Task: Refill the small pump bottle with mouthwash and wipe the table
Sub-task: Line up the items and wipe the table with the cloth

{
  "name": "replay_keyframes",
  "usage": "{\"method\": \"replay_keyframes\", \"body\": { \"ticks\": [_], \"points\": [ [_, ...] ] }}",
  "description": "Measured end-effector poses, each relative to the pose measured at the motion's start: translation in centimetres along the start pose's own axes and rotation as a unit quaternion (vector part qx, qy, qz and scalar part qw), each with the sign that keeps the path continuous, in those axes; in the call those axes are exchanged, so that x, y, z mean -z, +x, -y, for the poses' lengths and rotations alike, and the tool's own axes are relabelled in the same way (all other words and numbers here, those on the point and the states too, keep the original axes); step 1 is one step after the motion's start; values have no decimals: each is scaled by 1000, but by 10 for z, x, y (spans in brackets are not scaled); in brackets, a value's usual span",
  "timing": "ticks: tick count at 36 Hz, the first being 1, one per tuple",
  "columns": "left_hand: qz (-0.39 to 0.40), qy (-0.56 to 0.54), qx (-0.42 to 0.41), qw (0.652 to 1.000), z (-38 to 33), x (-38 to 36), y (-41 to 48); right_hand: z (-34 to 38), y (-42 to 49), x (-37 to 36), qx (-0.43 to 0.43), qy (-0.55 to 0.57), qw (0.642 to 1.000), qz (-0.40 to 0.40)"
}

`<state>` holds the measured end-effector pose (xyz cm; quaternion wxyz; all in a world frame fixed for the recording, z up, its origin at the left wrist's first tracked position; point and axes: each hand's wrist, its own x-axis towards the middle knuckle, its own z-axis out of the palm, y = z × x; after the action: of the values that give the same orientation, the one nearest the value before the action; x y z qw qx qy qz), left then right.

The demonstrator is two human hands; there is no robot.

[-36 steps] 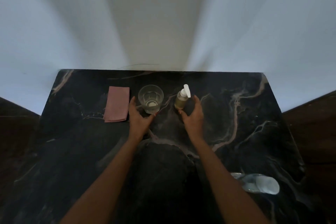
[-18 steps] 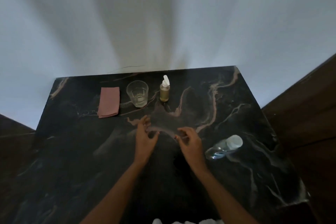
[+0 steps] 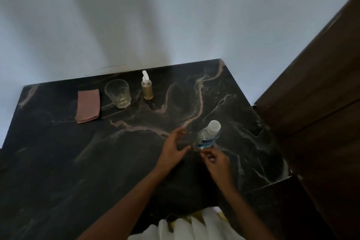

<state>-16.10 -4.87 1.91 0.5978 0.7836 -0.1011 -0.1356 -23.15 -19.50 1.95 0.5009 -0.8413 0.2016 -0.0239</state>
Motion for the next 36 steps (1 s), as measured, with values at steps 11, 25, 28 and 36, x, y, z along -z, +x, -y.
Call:
{"method": "replay_keyframes", "body": {
  "ticks": [11,25,28,36],
  "points": [
    [15,68,-25,997,-9,-32,18,-9,34,27,-54,86,994,-48],
    [-30,44,-18,998,-20,-30,51,7,86,22,-5,115,993,-21],
    [-49,40,-18,998,-27,-21,70,18,106,17,-4,135,991,-20],
    [-88,73,-26,993,-39,2,128,51,168,3,22,118,993,-4]
  ]
}}
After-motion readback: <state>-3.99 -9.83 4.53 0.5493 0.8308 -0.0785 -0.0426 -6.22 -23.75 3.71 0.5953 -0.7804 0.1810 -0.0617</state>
